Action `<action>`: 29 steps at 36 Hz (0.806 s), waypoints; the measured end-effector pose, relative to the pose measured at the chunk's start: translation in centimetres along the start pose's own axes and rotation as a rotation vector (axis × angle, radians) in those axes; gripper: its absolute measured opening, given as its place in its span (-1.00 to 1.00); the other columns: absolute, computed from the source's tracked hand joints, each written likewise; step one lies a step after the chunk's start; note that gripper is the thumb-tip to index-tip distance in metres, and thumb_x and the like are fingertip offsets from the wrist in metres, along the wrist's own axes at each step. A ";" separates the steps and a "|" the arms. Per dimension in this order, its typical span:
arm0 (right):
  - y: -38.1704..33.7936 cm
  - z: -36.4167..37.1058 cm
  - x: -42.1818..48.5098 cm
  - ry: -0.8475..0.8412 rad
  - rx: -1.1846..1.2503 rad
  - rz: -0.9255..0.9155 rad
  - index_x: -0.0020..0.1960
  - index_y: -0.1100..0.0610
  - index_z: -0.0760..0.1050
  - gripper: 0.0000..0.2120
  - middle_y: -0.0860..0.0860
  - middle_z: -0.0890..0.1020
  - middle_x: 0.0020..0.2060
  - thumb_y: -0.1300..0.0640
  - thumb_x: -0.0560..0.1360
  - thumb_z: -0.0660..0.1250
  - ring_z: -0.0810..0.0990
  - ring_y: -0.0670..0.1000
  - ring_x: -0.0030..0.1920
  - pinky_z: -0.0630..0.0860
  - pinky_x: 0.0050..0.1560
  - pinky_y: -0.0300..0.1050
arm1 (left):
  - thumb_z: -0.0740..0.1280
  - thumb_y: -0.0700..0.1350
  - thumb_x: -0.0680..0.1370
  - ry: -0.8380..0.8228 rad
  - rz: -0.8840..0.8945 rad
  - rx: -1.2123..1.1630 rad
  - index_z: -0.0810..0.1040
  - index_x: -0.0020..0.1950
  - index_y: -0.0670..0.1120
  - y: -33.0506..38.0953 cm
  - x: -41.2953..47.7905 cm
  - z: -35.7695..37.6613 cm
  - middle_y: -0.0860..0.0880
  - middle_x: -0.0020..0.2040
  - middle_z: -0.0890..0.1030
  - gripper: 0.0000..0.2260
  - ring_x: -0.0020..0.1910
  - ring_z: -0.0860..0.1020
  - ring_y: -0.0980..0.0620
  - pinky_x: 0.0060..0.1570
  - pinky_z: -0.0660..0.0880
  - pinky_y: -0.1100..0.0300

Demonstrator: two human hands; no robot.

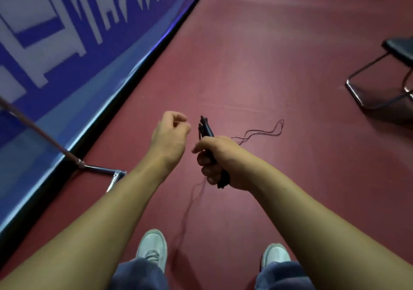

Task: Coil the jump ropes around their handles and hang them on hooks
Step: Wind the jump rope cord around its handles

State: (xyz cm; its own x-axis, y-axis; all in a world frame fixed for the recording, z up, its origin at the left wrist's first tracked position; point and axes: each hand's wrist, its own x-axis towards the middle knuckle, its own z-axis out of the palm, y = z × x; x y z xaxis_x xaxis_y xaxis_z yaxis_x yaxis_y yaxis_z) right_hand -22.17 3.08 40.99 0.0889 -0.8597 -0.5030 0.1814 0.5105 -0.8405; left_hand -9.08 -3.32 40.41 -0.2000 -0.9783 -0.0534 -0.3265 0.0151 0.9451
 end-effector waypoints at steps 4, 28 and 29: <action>1.1 0.9 0.1 -0.091 -0.100 0.037 -0.05 0.09 0.30 -0.91 0.02 0.30 -0.40 0.20 0.58 0.22 0.15 -0.03 -0.48 0.12 -0.43 -0.17 | 0.21 -0.42 0.46 -0.288 0.118 0.071 0.41 0.49 0.16 -1.9 -1.3 -2.2 0.15 0.48 0.41 -0.30 0.48 0.33 0.18 0.37 0.33 0.23; 2.7 -3.9 1.1 0.149 -0.896 0.035 -0.09 0.11 0.37 -0.85 0.10 0.52 -0.31 0.10 0.65 0.19 0.49 0.05 -0.45 0.40 -0.47 -0.19 | 0.35 -0.02 0.61 -0.298 0.143 0.595 0.58 -0.06 0.00 -2.5 0.6 1.6 0.00 -0.21 0.56 -0.91 -0.32 0.52 0.05 -0.39 0.35 0.19; 2.7 -4.2 1.1 0.196 -0.967 0.020 -0.11 0.11 0.37 -0.81 0.08 0.52 -0.30 0.07 0.65 0.19 0.48 0.03 -0.44 0.38 -0.48 -0.20 | 0.35 0.00 0.61 -0.277 0.123 0.595 0.61 -0.08 -0.01 -2.4 0.6 1.6 0.00 -0.24 0.57 -0.87 -0.32 0.51 0.01 -0.39 0.34 0.18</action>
State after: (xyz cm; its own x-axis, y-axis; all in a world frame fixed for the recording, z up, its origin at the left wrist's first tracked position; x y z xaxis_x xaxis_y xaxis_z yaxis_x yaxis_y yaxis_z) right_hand -25.70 3.61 37.34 -0.0971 -0.8772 -0.4703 -0.7047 0.3942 -0.5899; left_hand -9.89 -3.61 37.56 -0.4722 -0.8743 -0.1120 -0.7243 0.3125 0.6146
